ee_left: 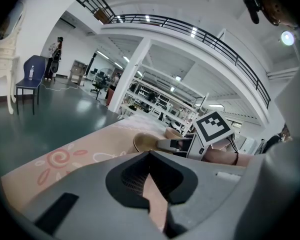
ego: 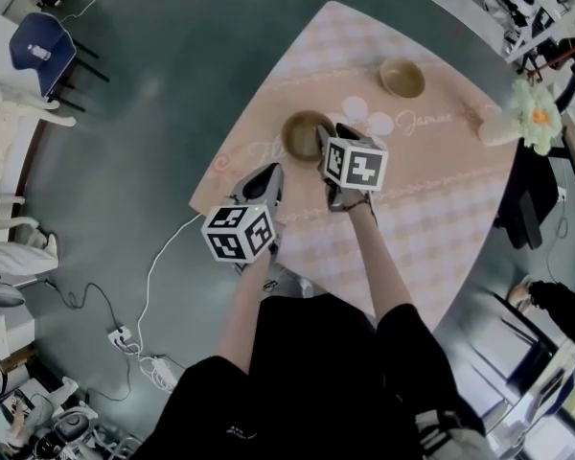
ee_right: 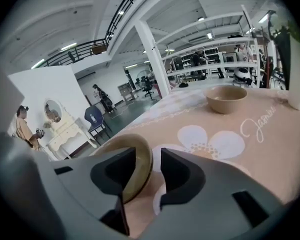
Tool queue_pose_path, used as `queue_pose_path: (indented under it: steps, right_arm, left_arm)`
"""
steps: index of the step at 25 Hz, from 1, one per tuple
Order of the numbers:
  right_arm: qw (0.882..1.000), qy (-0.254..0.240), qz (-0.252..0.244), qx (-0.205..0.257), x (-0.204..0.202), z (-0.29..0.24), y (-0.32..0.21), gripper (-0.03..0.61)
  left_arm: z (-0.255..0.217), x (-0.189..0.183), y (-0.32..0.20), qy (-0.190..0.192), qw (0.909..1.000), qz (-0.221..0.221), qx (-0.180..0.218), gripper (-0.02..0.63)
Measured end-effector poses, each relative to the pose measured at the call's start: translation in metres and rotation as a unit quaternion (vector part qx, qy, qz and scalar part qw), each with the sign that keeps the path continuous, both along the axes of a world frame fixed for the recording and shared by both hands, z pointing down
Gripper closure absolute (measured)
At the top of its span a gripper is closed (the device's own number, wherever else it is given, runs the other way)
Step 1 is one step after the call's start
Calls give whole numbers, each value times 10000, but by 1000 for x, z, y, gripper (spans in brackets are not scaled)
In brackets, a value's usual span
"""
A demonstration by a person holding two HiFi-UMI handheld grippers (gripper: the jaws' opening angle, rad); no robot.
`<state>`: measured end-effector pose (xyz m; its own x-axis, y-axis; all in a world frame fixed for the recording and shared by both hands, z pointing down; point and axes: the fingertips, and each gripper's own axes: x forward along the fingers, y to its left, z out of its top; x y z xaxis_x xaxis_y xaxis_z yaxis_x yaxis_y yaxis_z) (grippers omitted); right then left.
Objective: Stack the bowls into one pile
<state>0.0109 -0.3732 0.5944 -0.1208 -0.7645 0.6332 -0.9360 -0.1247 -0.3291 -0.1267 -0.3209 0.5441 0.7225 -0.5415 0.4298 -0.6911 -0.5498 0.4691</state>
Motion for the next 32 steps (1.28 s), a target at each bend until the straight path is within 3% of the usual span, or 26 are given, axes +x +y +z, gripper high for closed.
queue_pose_path:
  steps: [3, 5, 9, 23, 32]
  right_arm:
    - [9997, -201, -15, -128, -2, 8, 2, 460]
    - [9992, -360, 10, -183, -2, 11, 2, 527]
    - [9984, -525, 34, -221, -2, 12, 1, 555]
    - [9920, -1084, 625, 151, 36, -11, -7, 557]
    - [9853, -1103, 1181, 560, 81, -36, -15, 558]
  left_arm:
    - [1, 2, 0, -11, 10000, -12, -23, 617]
    - [2, 3, 0, -17, 10000, -24, -33, 617]
    - [2, 3, -3, 0, 10000, -50, -57, 617]
    - [-9, 27, -20, 115, 9999, 72, 35, 617]
    - [-13, 64, -30, 192, 9990, 404, 76, 617]
